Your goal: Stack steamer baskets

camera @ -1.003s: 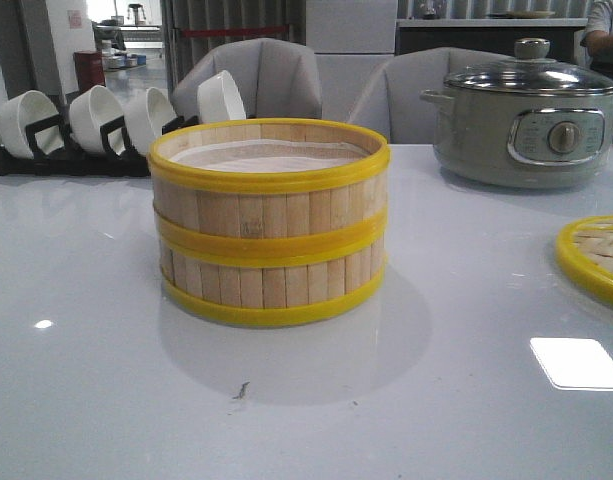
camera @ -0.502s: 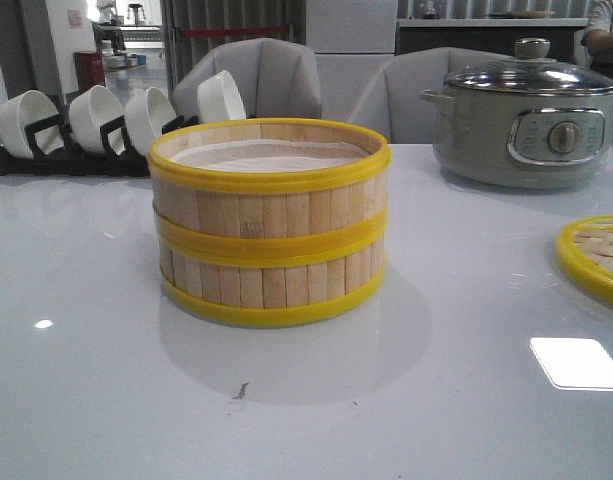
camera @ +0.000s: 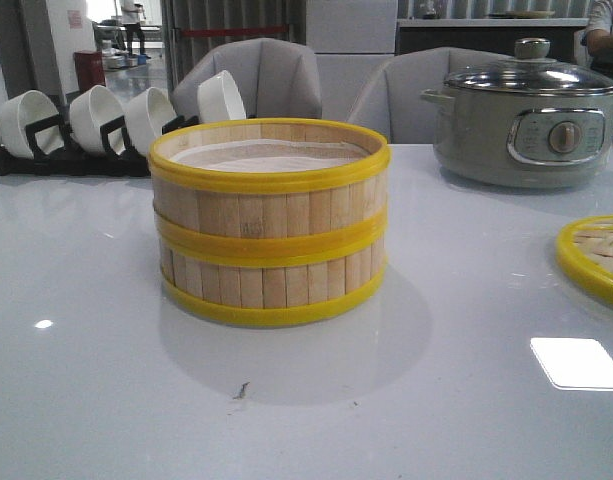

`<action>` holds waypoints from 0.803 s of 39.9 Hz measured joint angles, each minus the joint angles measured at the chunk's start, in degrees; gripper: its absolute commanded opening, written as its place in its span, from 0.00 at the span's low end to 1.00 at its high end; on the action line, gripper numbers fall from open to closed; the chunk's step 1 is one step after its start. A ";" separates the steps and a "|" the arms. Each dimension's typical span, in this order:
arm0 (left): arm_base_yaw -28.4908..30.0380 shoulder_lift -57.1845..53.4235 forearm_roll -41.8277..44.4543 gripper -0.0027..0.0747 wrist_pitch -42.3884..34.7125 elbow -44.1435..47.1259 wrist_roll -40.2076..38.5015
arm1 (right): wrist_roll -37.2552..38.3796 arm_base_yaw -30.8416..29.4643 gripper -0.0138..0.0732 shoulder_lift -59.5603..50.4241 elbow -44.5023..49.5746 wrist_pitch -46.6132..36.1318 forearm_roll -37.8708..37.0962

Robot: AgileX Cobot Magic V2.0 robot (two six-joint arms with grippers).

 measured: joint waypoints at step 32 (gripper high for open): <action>0.00 0.00 0.09 0.14 0.00 0.00 0.00 | 0.00 0.00 0.38 0.00 0.00 10.33 0.00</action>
